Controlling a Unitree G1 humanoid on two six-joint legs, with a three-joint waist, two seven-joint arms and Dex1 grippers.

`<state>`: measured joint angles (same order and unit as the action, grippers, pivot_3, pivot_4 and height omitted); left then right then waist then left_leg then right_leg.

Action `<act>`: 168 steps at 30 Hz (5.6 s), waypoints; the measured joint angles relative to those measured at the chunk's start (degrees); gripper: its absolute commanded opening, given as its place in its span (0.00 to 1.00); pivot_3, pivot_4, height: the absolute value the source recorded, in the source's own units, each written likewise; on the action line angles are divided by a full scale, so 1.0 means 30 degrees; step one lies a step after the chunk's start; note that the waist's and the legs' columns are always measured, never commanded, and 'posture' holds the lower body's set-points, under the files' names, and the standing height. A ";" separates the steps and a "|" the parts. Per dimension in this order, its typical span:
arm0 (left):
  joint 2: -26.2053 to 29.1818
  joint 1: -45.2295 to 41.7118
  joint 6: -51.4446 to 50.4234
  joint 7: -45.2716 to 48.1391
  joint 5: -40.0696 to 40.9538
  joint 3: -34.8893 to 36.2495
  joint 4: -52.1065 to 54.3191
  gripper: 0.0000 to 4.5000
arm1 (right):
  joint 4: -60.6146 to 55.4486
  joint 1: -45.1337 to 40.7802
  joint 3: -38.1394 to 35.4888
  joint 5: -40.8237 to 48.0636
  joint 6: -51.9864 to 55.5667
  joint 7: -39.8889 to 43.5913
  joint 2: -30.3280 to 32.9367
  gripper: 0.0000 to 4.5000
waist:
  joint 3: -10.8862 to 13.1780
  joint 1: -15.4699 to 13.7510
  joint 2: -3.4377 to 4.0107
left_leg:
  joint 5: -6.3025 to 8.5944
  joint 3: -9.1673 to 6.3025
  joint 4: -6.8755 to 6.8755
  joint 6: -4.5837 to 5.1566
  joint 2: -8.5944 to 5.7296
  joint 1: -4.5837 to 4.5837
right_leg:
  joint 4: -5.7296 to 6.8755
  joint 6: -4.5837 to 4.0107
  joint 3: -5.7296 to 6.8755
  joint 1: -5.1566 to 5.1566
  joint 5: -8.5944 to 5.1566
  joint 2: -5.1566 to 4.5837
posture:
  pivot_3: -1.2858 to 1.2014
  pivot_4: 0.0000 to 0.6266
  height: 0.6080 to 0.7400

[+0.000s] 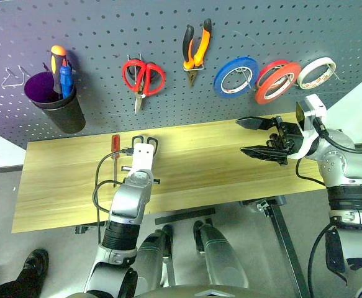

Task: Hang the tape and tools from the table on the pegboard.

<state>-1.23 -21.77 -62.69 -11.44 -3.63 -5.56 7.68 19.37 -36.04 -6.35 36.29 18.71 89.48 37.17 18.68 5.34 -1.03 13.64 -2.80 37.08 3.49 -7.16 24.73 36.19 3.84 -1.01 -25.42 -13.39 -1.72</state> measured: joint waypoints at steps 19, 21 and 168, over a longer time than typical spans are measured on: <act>0.2538 0.2246 0.6949 0.1573 -0.2241 -0.3115 0.1115 0.15 | 0.1620 0.0772 0.0138 -0.0012 -0.2379 0.0854 0.0014 1.00 | -0.0006 0.0010 0.0009 | 0.0001 0.0011 0.0021 0.0005 0.0001 0.0002 | 0.0014 -0.0001 0.0000 -0.0006 0.0010 0.0000 | 0.43 0.50 0.92; 0.2675 0.2676 0.7728 0.1541 -0.2596 -0.3229 0.1263 0.15 | 0.2003 0.0755 0.0180 -0.0089 -0.2722 0.0855 0.0021 1.00 | -0.0007 0.0021 0.0012 | 0.0001 0.0015 0.0022 0.0006 0.0001 0.0002 | 0.0014 0.0001 -0.0002 -0.0005 0.0012 0.0000 | 0.43 0.50 0.92; 0.2663 -0.2061 1.5612 0.4034 0.0012 0.2502 -0.3585 0.29 | 0.3466 0.0205 0.4804 0.9134 -0.3931 0.0861 0.3776 1.00 | -0.0833 0.0331 0.0313 | 0.0130 0.0582 0.0687 0.0224 0.0042 -0.0097 | 0.0434 0.0255 0.0041 0.0015 0.0278 -0.0229 | 0.41 0.34 0.92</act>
<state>6.76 -27.95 -15.85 0.66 -3.59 1.94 -3.07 29.77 -35.43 8.06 63.69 6.91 92.06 48.50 16.18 6.33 -0.09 14.03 -1.05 39.14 4.17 -7.04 24.44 37.49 4.61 -0.88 -25.38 -12.56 -2.41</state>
